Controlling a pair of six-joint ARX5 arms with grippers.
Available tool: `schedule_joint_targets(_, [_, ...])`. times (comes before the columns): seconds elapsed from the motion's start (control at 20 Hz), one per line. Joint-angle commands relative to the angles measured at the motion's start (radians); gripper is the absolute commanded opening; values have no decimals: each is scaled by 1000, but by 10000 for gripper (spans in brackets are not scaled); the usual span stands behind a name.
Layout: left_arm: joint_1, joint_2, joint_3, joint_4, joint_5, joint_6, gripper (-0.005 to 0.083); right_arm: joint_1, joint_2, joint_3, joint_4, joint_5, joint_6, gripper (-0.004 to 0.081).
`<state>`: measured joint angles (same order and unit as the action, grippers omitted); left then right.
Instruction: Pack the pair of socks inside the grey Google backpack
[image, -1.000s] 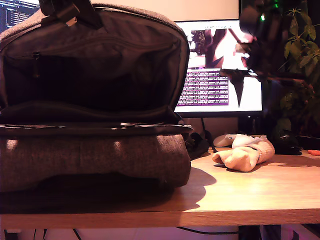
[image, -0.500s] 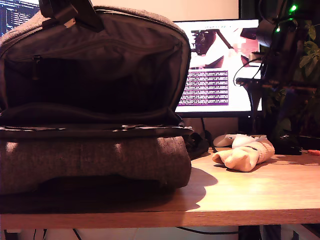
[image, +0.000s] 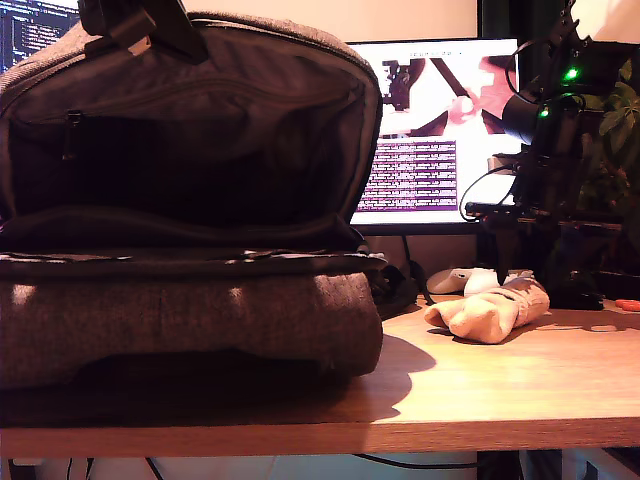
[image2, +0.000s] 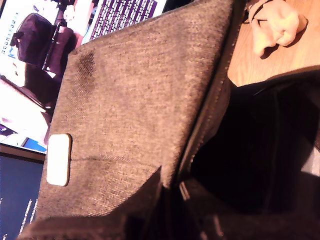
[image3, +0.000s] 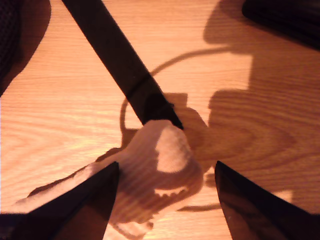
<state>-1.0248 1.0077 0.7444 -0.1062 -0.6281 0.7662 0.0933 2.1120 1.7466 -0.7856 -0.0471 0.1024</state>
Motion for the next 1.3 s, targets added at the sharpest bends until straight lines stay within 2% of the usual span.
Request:
schedule_joint_targets(0.0, [2,-21,39,24,3,-7,-24,5,29,8,11,-6,-13,519])
schedule_joint_targets(0.1, [2,-21,39,24,4,-7,-24,5,30,8,14,-6,-24,403])
schedule_joint_targets(0.3, [2,-21,39,24,3,-7,-24,5,31,8,2,-6,-29,116])
schedule_joint_targets(0.45, [2,-21,39,24,3,-7,-24,5,31,8,-6,-6,-32,98])
schedule_joint_targets(0.55, [2,-21,39,24,3,-7,-24,5,31,8,-1,-5,-32,-15])
schedule_joint_targets(0.75, [2,-21,39,24,3,-7,-24,5,30,9,-6,-8,-29,-13])
schedule_joint_targets(0.95, [2,-21,39,24,3,-6,-24,5,8,11,-45,-101,-25,-13])
schedule_joint_targets(1.25, [2,-21,40,25,4,-6,-24,4,-106,11,-83,-107,-32,-13])
